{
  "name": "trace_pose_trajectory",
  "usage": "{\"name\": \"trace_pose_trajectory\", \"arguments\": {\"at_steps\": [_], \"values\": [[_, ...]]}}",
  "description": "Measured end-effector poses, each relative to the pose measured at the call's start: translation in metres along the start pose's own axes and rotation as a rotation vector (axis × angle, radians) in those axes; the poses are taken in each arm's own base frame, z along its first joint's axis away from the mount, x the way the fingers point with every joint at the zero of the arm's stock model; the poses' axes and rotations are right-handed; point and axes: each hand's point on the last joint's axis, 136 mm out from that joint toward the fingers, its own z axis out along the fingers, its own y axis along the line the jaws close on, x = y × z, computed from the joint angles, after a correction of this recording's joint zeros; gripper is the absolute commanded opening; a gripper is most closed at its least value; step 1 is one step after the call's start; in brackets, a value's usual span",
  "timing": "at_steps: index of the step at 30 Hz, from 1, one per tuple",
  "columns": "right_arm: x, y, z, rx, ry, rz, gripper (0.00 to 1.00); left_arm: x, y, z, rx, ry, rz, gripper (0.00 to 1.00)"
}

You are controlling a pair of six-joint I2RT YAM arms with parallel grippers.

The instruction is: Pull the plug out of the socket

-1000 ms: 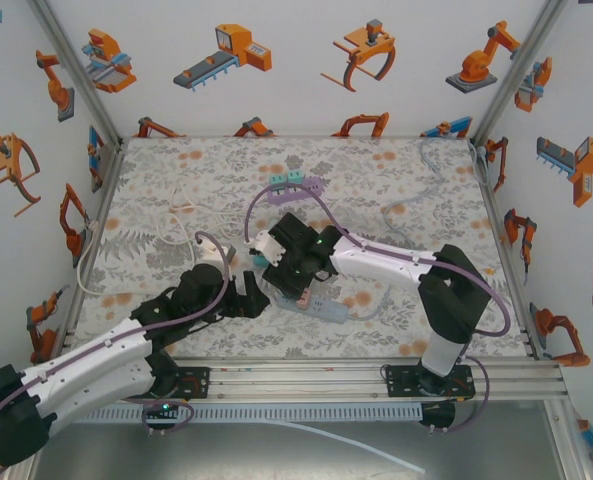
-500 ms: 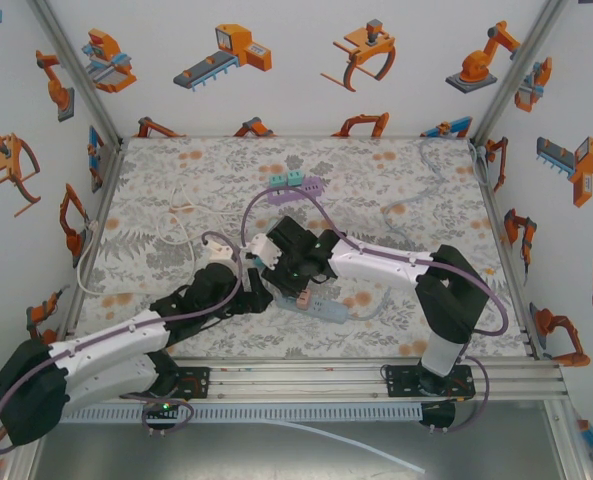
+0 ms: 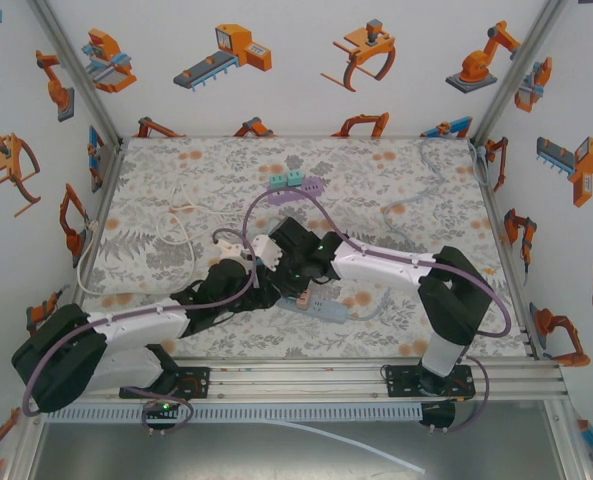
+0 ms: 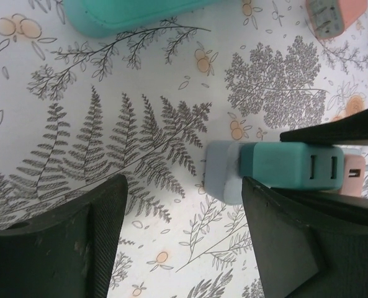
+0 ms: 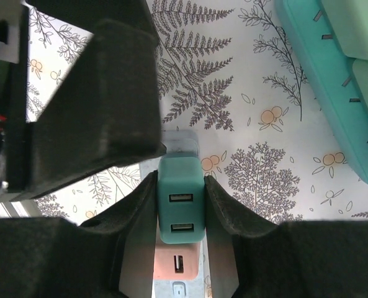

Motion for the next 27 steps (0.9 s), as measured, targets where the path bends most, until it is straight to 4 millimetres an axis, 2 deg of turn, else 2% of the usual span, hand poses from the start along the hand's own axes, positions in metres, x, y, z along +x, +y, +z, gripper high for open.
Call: {"name": "trace_pose_trajectory", "arguments": {"at_steps": [5, 11, 17, 21, 27], "values": [[0.0, 0.001, -0.002, 0.002, -0.024, -0.004, 0.12, 0.0, -0.003, 0.009, 0.009, 0.018, -0.011, 0.57], [0.0, 0.003, -0.002, -0.006, -0.036, -0.003, 0.11, 0.009, -0.005, 0.007, -0.001, 0.097, -0.001, 0.56], [-0.001, 0.004, -0.003, -0.012, -0.044, -0.004, 0.1, 0.027, -0.01, 0.0, 0.04, 0.197, 0.017, 0.55], [-0.003, 0.005, -0.002, -0.019, -0.054, -0.003, 0.09, 0.028, -0.003, -0.003, -0.001, 0.205, 0.009, 0.52], [-0.005, 0.008, -0.002, -0.037, -0.072, -0.005, 0.08, 0.024, -0.002, -0.002, -0.018, 0.199, -0.009, 0.56]]}}
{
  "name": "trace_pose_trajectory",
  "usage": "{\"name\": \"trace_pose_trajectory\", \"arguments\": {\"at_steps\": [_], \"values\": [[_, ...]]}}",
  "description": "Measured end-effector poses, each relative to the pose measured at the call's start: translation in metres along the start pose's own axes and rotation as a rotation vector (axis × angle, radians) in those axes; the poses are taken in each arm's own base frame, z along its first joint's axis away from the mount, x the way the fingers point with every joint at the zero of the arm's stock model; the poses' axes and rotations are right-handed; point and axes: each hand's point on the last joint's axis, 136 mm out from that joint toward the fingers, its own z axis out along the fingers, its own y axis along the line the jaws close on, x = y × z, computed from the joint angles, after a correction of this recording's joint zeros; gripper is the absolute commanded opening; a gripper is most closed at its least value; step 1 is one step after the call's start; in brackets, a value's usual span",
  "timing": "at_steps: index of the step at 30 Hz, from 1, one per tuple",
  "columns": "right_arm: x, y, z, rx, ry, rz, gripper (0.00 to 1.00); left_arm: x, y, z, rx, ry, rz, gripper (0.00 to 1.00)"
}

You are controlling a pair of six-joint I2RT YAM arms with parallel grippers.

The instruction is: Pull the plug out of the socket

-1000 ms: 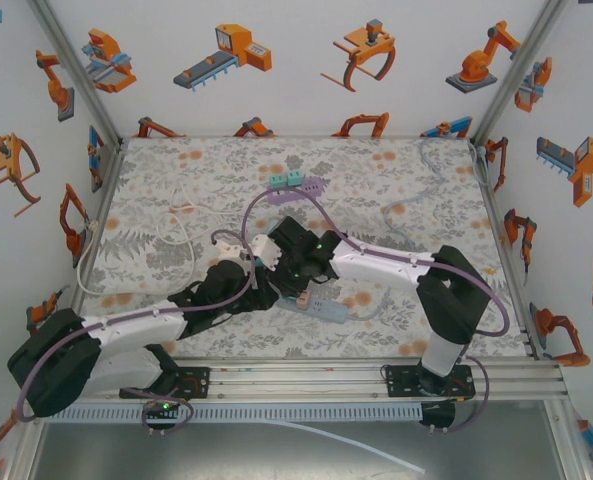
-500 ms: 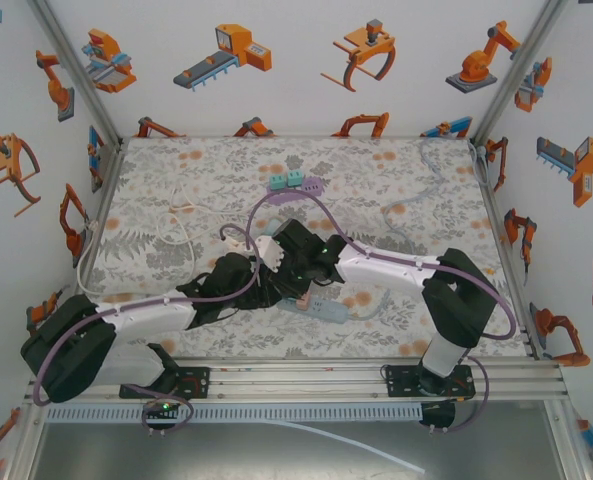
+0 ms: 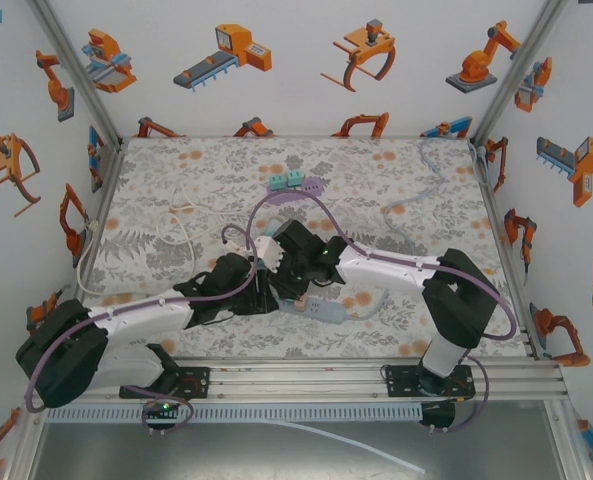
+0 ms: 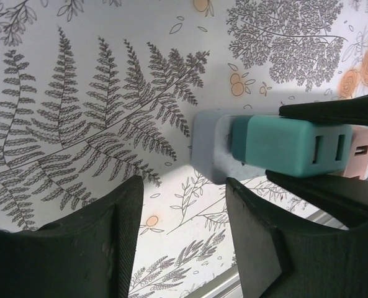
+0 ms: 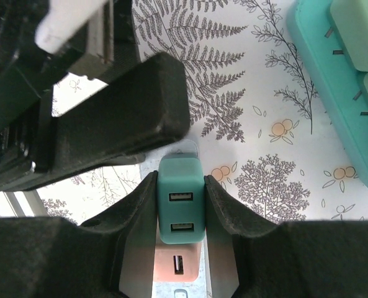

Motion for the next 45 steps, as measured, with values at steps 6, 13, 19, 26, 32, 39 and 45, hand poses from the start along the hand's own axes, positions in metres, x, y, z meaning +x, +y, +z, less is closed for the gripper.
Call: {"name": "trace_pose_trajectory", "arguments": {"at_steps": [6, 13, 19, 26, 32, 39, 45], "values": [[-0.002, 0.001, -0.001, -0.004, -0.014, 0.005, 0.08, -0.003, -0.006, 0.005, 0.027, 0.0, -0.002, 0.52], [-0.001, -0.005, -0.002, 0.008, -0.027, 0.051, 0.07, -0.004, -0.009, 0.01, 0.012, 0.027, -0.035, 0.42], [-0.001, -0.006, -0.002, 0.012, -0.028, 0.067, 0.03, -0.002, -0.007, 0.009, -0.002, 0.041, -0.06, 0.39], [-0.001, -0.006, -0.002, 0.019, -0.029, 0.068, 0.0, -0.001, -0.005, 0.009, -0.012, 0.045, -0.097, 0.39], [-0.001, -0.007, -0.006, 0.04, -0.038, 0.071, 0.0, -0.001, -0.003, 0.011, -0.023, 0.042, -0.12, 0.39], [0.0, -0.009, -0.008, 0.068, -0.041, 0.069, 0.0, -0.004, -0.003, 0.012, -0.031, 0.028, -0.132, 0.36], [0.0, -0.01, -0.009, 0.078, -0.038, 0.071, 0.0, -0.005, -0.003, 0.013, -0.033, 0.025, -0.142, 0.36]]}}
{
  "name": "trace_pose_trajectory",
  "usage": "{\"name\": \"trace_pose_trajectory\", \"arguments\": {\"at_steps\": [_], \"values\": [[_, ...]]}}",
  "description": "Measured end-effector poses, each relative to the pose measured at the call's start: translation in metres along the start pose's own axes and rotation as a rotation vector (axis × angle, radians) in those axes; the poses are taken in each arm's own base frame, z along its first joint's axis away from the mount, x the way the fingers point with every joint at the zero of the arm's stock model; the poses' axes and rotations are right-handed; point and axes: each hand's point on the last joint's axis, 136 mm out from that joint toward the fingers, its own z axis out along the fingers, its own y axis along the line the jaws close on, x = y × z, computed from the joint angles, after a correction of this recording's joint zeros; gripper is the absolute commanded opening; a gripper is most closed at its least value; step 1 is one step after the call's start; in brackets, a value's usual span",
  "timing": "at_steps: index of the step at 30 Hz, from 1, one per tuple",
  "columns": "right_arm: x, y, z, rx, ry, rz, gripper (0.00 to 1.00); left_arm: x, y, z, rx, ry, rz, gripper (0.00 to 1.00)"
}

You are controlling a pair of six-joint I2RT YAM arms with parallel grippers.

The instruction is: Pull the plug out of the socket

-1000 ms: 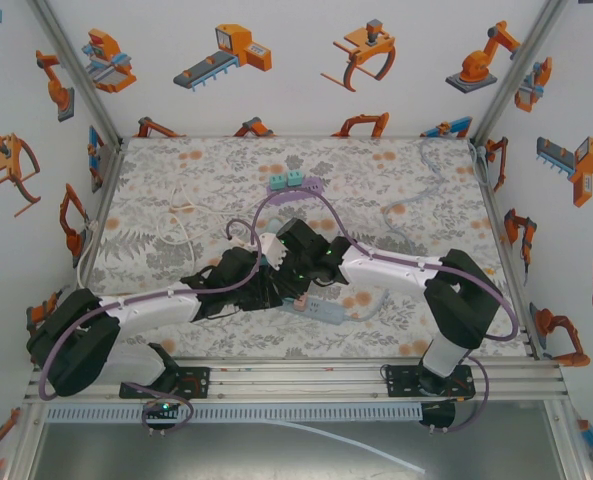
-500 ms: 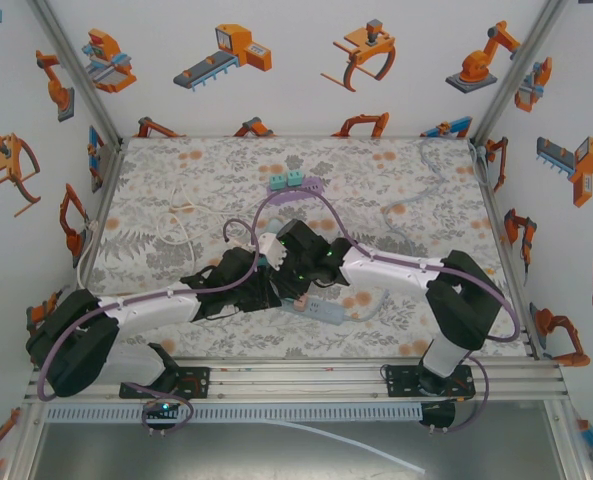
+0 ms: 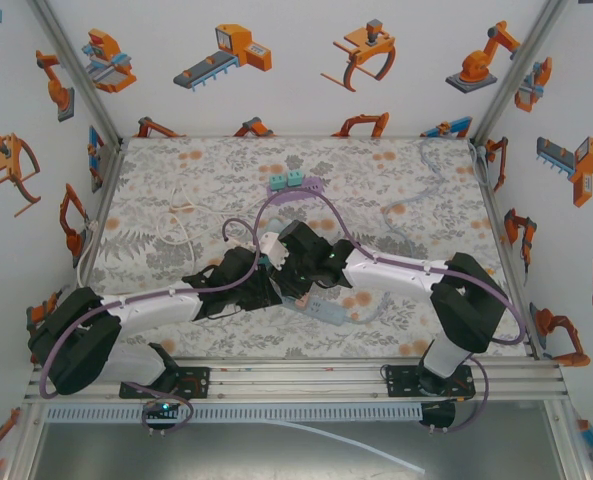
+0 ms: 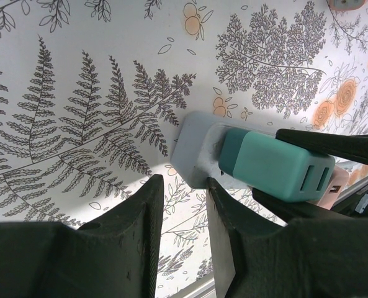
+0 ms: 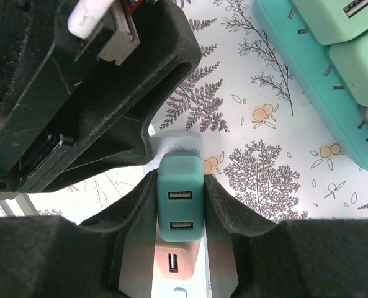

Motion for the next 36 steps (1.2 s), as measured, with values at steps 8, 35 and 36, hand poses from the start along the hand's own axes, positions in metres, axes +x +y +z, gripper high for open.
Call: {"name": "trace_pose_trajectory", "arguments": {"at_steps": [8, 35, 36], "values": [[0.001, -0.011, 0.001, 0.068, -0.001, -0.001, 0.51, -0.002, -0.004, 0.004, 0.021, 0.001, 0.017, 0.4], [0.016, 0.0, 0.015, -0.021, 0.052, -0.005, 0.28, 0.005, 0.011, -0.007, -0.023, 0.01, 0.071, 0.46], [0.016, 0.0, 0.015, -0.02, 0.052, -0.006, 0.26, 0.004, 0.011, -0.007, -0.02, 0.01, 0.074, 0.46]]}}
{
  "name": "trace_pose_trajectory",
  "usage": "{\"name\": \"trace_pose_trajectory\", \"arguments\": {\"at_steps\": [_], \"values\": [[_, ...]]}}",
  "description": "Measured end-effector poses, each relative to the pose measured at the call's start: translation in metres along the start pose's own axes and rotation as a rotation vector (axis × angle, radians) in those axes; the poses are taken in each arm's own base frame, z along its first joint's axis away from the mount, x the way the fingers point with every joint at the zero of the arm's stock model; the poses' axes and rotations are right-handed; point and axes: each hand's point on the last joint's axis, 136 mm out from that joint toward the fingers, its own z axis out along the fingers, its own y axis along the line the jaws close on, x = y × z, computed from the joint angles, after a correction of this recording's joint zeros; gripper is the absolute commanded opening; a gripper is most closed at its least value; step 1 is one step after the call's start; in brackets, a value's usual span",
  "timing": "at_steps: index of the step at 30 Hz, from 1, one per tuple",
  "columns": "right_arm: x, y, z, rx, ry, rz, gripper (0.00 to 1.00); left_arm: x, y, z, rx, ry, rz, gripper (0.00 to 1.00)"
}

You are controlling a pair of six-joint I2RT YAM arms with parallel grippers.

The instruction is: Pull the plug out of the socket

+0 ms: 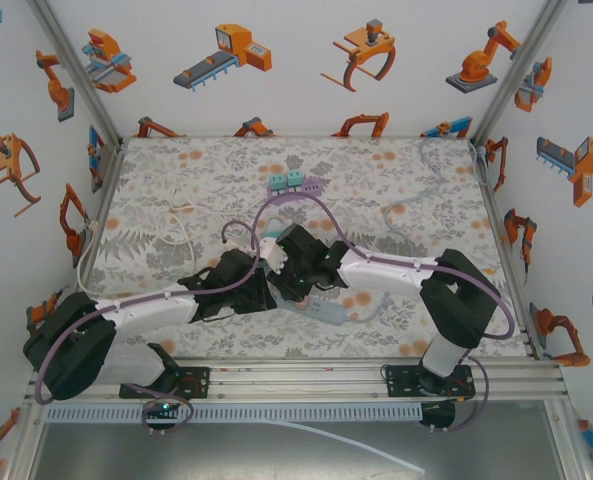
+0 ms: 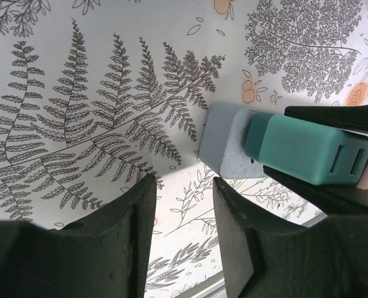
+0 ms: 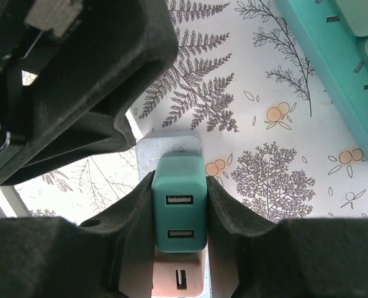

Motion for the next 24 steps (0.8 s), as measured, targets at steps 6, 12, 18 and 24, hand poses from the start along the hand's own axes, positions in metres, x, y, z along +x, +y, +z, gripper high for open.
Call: {"name": "trace_pose_trajectory", "arguments": {"at_steps": [6, 12, 18, 24], "values": [[0.0, 0.0, 0.0, -0.004, -0.002, -0.01, 0.11, 0.0, -0.007, 0.001, 0.042, -0.003, 0.013, 0.47], [-0.001, 0.003, 0.0, -0.024, -0.006, -0.009, 0.05, -0.001, -0.013, 0.003, 0.079, -0.011, 0.014, 0.49], [-0.001, 0.005, 0.0, -0.045, -0.011, -0.003, 0.05, -0.003, -0.017, 0.009, 0.109, -0.002, 0.001, 0.44], [-0.001, 0.004, -0.001, -0.048, -0.012, 0.01, 0.0, 0.0, -0.019, 0.01, 0.118, 0.031, -0.02, 0.4]]}}
